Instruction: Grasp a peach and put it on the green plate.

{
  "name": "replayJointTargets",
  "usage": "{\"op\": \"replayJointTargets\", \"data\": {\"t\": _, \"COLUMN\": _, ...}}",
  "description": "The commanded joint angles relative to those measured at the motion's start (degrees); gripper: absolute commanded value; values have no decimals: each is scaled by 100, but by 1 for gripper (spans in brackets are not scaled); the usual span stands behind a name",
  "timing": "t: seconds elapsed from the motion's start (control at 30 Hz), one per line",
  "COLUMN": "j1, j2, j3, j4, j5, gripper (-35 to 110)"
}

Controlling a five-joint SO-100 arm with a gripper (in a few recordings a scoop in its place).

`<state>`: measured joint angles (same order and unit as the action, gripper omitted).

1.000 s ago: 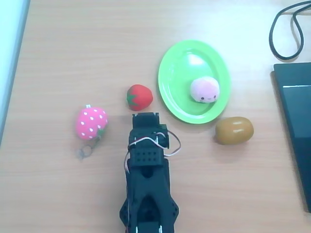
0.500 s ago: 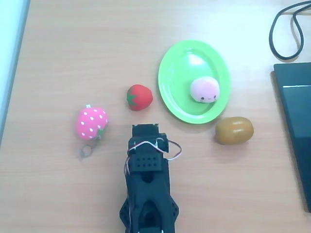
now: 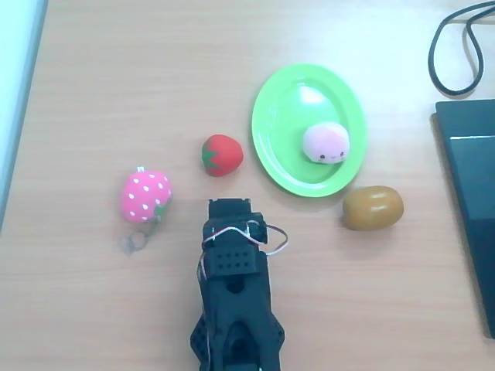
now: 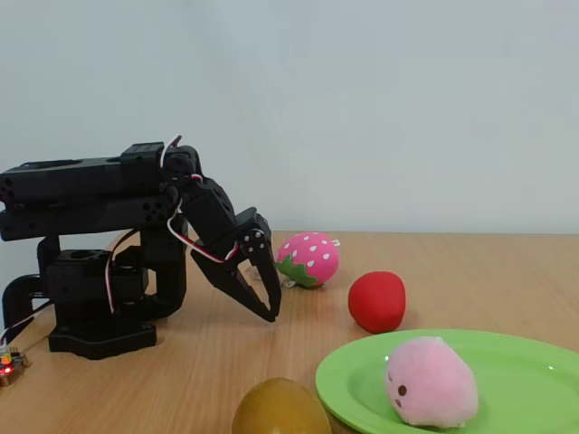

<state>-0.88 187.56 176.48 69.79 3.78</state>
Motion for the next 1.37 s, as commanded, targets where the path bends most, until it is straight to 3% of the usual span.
{"op": "replayJointTargets", "data": {"t": 0.0, "j1": -97, "j2": 123, "j3": 114, "j4": 105, "j5": 79, "gripper": -8}}
{"op": "replayJointTargets", "data": {"t": 1.33, "j1": -9, "j2": 123, "j3": 114, "j4": 105, "j5": 149, "gripper": -8}}
